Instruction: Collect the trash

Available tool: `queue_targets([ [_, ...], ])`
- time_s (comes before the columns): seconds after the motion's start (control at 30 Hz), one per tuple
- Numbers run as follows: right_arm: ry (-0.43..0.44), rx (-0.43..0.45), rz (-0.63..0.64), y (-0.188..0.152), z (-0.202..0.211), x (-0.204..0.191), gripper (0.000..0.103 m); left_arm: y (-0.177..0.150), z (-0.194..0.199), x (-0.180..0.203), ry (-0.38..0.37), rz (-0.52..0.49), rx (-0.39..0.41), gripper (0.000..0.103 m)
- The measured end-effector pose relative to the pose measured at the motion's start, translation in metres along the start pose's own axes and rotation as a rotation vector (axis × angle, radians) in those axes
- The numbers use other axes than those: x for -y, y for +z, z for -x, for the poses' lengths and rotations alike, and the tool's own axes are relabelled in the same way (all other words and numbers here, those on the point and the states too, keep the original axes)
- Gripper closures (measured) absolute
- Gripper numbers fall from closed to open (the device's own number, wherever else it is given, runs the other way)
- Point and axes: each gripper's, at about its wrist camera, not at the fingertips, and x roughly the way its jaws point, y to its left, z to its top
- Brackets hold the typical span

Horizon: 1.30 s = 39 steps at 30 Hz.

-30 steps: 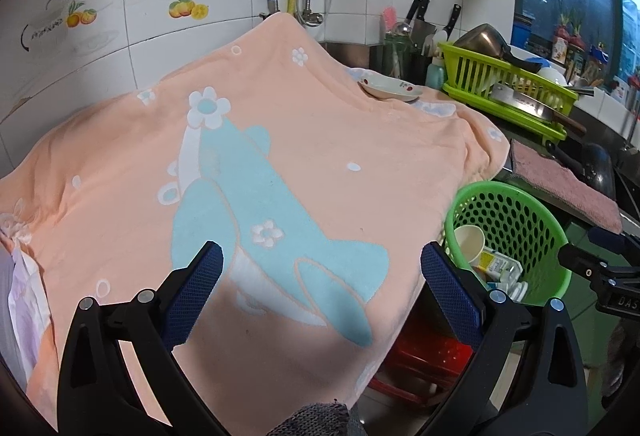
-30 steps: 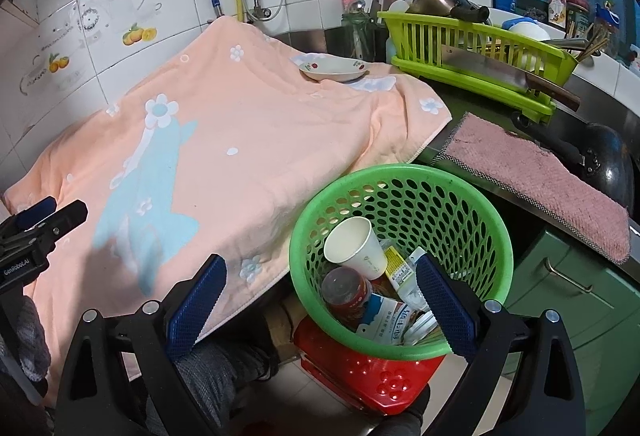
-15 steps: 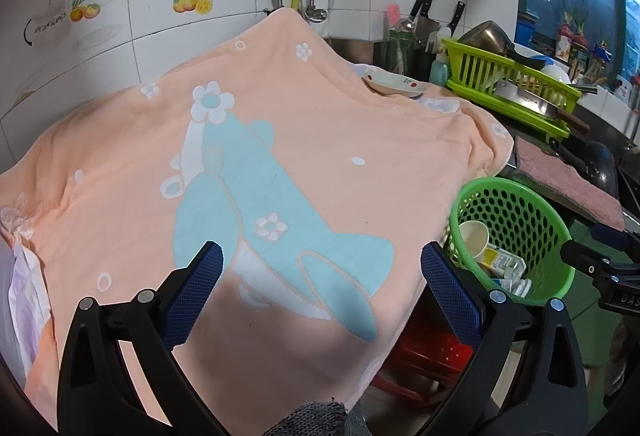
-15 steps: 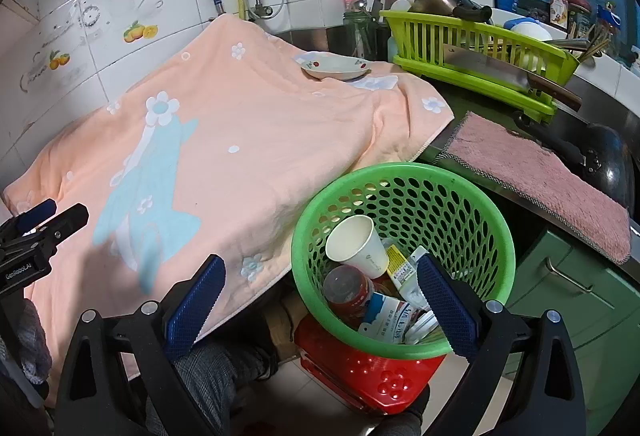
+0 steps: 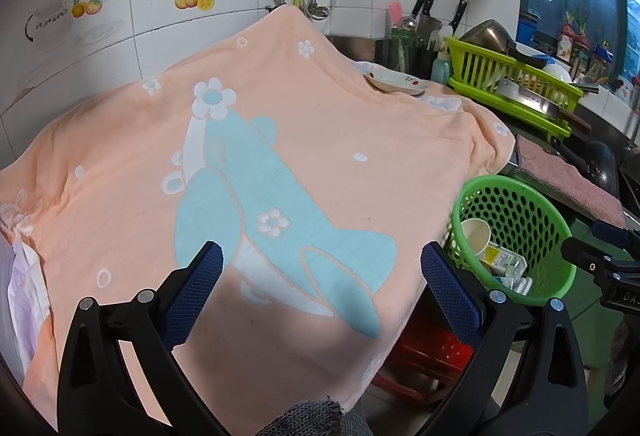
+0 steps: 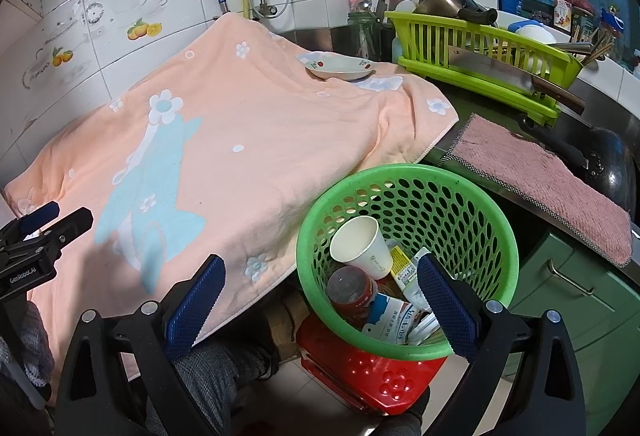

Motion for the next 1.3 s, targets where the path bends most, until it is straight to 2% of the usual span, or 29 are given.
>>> queue_targets([
  [1.3,0.002,-0.004,-0.001,0.0010,-0.0030,-0.0022,0.010,-0.0019,-0.0014,-0.0005,0.011,-0.002,-0.002,0.005],
])
